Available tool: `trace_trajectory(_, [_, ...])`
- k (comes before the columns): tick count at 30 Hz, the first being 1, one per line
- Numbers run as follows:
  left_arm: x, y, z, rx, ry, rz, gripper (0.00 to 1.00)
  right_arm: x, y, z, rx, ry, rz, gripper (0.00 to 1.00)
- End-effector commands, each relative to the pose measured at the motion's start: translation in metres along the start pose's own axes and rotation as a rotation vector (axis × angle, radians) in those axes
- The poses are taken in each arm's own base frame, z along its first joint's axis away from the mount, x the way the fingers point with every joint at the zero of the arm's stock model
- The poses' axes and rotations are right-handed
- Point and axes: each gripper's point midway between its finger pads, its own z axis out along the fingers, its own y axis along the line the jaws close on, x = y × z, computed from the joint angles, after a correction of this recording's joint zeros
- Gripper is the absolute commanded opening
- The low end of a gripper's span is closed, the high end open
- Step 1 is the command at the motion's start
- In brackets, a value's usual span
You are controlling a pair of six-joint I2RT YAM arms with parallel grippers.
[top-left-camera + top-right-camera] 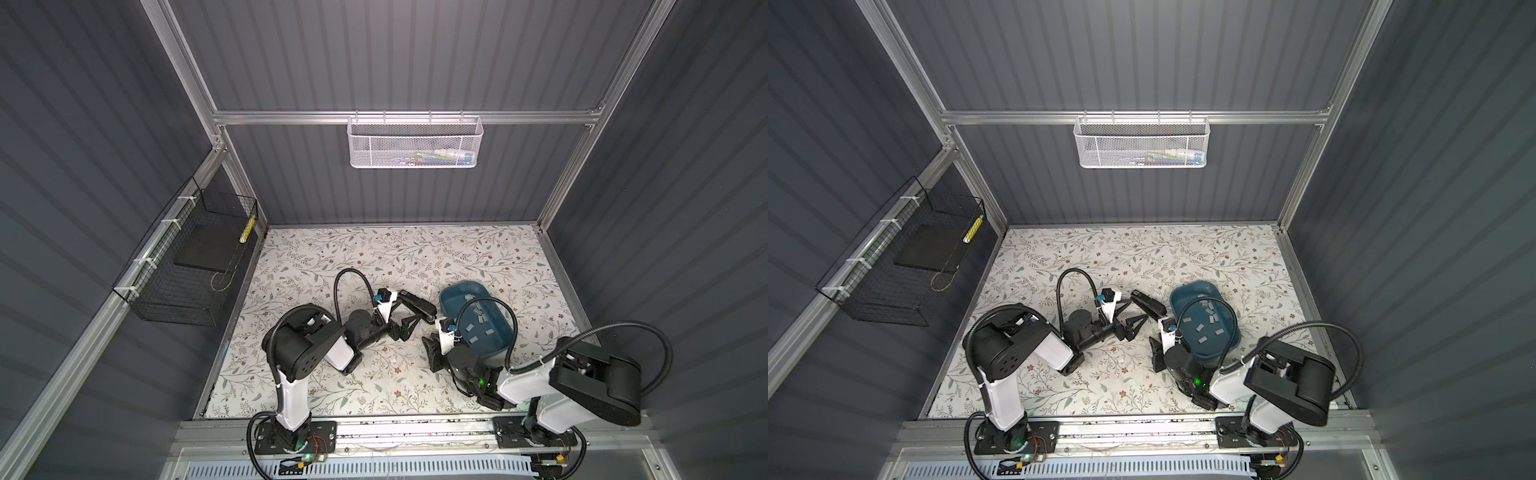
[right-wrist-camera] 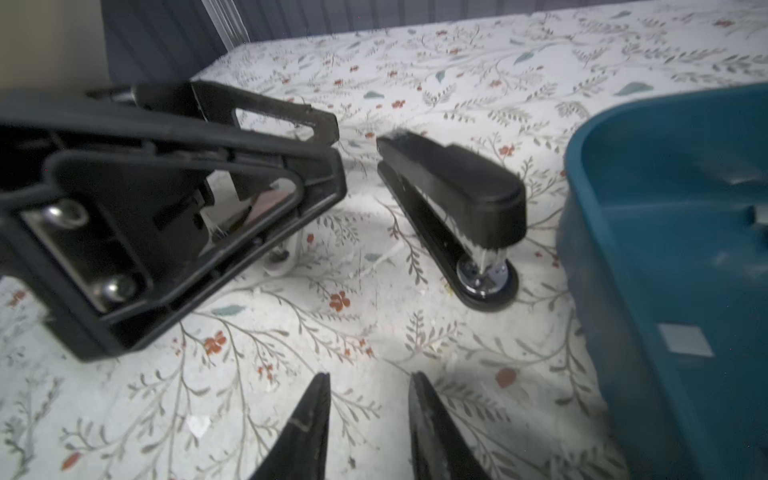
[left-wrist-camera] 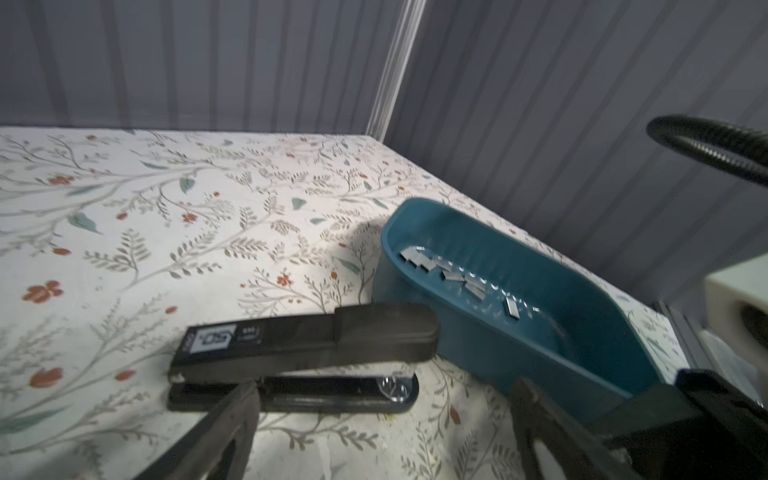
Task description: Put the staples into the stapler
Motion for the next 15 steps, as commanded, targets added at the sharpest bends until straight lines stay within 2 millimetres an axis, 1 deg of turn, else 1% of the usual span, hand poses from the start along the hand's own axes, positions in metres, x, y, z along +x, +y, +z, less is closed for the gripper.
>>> trace_trajectory(1, [-0.012,0.014,0.011,-0.112,0.063,-0.039,0.93,-0.013,-0.012,-0.003,0.096,0.014,-0.014,0.34])
trace_trajectory(3, [-0.013,0.02,0.016,-0.152,0.11,-0.048,0.93,-0.025,-0.015,-0.004,0.127,0.004,-0.017,0.34])
trace_trajectory(6, [-0.009,0.027,0.024,-0.198,0.188,-0.069,0.91,-0.038,-0.021,0.001,0.179,0.018,-0.024,0.33])
trace_trajectory(8, [-0.005,0.031,0.029,-0.219,0.227,-0.078,0.9,-0.042,-0.027,0.009,0.207,0.042,-0.019,0.31])
trace_trajectory(11, [0.0,0.037,0.03,-0.247,0.246,-0.082,0.9,-0.043,-0.035,0.023,0.221,0.075,0.005,0.29])
trace_trajectory(15, [0.006,0.041,0.034,-0.262,0.284,-0.076,0.9,-0.044,-0.04,0.037,0.236,0.091,0.01,0.27])
